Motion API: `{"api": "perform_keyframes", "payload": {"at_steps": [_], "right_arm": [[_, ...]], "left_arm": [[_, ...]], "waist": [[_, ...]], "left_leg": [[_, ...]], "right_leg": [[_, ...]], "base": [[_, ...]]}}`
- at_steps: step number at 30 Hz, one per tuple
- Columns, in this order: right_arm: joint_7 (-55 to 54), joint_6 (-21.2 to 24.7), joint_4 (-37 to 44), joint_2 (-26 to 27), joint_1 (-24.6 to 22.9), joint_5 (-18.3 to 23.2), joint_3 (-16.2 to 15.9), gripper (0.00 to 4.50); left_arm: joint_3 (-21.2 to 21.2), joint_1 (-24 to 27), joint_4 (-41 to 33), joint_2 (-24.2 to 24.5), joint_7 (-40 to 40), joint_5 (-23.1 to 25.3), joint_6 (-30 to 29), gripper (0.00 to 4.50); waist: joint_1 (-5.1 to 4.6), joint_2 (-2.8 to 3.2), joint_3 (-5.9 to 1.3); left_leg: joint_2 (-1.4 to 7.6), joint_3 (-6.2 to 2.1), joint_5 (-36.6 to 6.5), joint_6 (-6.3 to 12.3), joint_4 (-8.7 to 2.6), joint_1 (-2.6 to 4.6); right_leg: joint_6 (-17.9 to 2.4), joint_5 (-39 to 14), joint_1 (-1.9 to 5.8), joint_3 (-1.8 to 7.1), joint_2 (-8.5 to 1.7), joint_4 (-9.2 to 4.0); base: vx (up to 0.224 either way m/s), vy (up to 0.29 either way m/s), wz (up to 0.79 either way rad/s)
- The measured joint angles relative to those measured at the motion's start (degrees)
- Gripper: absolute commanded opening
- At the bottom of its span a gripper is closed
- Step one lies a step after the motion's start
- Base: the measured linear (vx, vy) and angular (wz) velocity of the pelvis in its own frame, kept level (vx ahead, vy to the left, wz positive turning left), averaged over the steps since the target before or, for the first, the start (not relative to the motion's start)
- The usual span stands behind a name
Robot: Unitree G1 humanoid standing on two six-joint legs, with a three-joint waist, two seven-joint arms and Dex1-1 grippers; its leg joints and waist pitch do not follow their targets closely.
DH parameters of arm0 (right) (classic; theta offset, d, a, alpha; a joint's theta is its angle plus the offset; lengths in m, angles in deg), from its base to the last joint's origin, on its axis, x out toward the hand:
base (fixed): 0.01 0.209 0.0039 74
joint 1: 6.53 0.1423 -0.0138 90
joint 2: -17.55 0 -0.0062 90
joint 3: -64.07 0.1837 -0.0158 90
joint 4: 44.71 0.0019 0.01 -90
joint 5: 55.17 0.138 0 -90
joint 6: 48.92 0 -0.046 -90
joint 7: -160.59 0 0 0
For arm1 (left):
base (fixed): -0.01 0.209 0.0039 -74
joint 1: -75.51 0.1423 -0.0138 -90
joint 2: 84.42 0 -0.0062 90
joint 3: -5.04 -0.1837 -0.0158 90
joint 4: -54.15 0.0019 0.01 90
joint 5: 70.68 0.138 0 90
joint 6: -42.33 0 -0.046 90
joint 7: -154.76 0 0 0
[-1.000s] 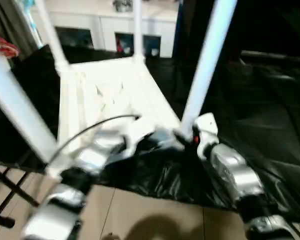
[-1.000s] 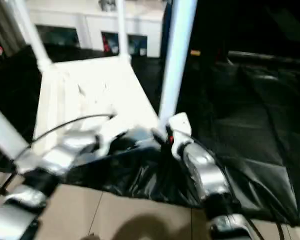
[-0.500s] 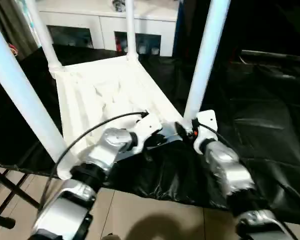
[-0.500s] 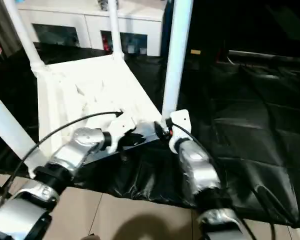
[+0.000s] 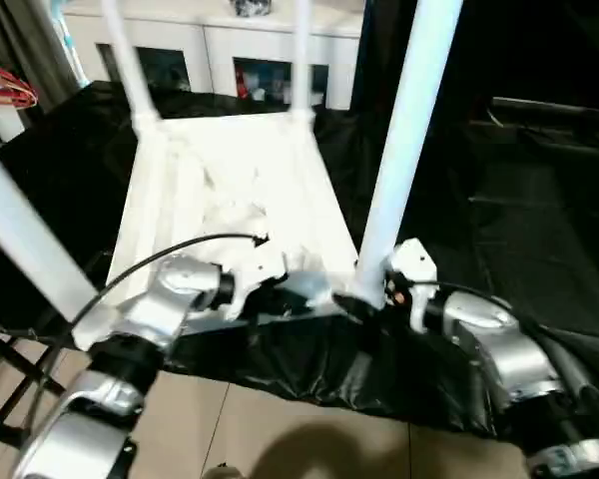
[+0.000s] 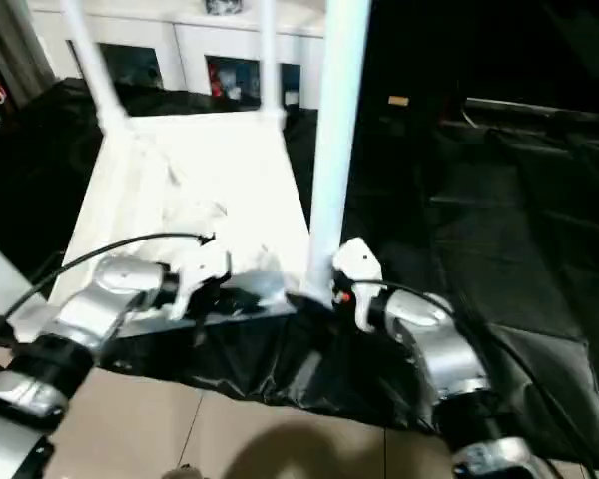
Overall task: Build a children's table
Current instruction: Rotate leg to tighten
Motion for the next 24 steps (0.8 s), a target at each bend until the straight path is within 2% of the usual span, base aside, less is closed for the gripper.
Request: {"api": "perform_keyframes", "payload": {"at_steps": [3, 5, 8, 9, 10, 16, 20, 24], "right_arm": [[4.2, 0.2, 1.0, -2.3, -0.2, 0.8, -1.0, 3.88], [6.7, 0.8, 2.3, -3.3, -0.6, 1.2, -1.4, 3.55], [9.3, 1.4, 2.7, -3.7, -0.7, 2.1, -2.2, 3.42], [10.1, 1.5, 2.9, -3.9, -0.7, 2.1, -2.4, 3.42], [10.5, 1.6, 3.1, -3.9, -0.7, 2.1, -2.4, 3.15], [11.1, 1.9, 3.3, -3.9, -0.8, 2.2, -2.6, 2.79], [4.6, 1.5, 1.4, -0.2, -0.9, 1.3, -1.0, 2.73], [-9.0, 1.0, -3.6, 5.8, 1.1, -0.8, 2.7, 2.7]], "left_arm": [[-0.3, 0.1, -0.2, 1.1, -2.9, -0.6, 0.0, 0.0], [-0.5, 0.1, -0.2, 1.8, -4.7, -0.9, 0.0, 0.0], [-0.8, 0.1, -0.2, 2.1, -6.5, -1.2, 0.1, 0.0], [-0.8, 0.1, -0.2, 2.4, -7.0, -1.2, 0.1, 0.0], [-0.8, 0.1, -0.2, 2.6, -7.4, -1.2, 0.1, 0.0], [-0.7, 0.0, 0.2, 2.6, -7.7, -1.3, 0.1, 0.0], [0.1, -0.6, 1.9, 1.4, -3.7, -0.5, 0.7, 0.0], [1.0, -2.0, 4.2, -2.1, 6.6, 2.0, 0.6, 0.0]], "waist": [[0.32, 0.01, 0.0], [0.58, 0.01, 0.0], [1.05, 0.01, 0.0], [1.09, 0.02, 0.0], [1.12, 0.02, 0.0], [1.16, 0.03, 0.0], [0.87, 0.04, 0.0], [0.03, -0.01, 0.02]], "left_leg": [[0.05, 0.0, 0.0, 0.01, 0.03, -0.11], [0.11, -0.02, 0.0, 0.01, 0.05, -0.17], [0.15, -0.02, 0.0, 0.01, 0.11, -0.21], [0.16, -0.02, 0.0, 0.01, 0.14, -0.21], [0.16, -0.02, 0.0, 0.01, 0.15, -0.21], [0.15, -0.02, 0.0, 0.01, 0.18, -0.21], [0.15, -0.05, 0.0, -0.01, 0.21, -0.16], [0.11, -0.06, 0.0, -0.07, 0.23, -0.04]], "right_leg": [[0.0, -0.1, -0.04, -0.1, 0.0, 0.0], [-0.1, -0.1, -0.04, -0.2, 0.0, 0.01], [-0.1, -0.1, -0.04, -0.25, -0.01, 0.04], [-0.1, -0.1, -0.03, -0.26, -0.02, 0.05], [-0.1, -0.1, -0.02, -0.27, -0.02, 0.05], [-0.1, -0.1, 0.02, -0.32, -0.09, 0.09], [-0.1, 0.0, 0.04, -0.34, -0.09, 0.19], [-0.1, 0.1, 0.1, -0.34, -0.13, 0.18]], "base": [[0.0, 0.0, 0.0], [0.0, 0.0, 0.0], [0.0, 0.0, 0.0], [0.0, 0.0, 0.0], [0.0, 0.0, 0.0], [0.0, 0.0, 0.0], [0.0, 0.0, 0.0], [0.0, 0.0, 0.0]]}}
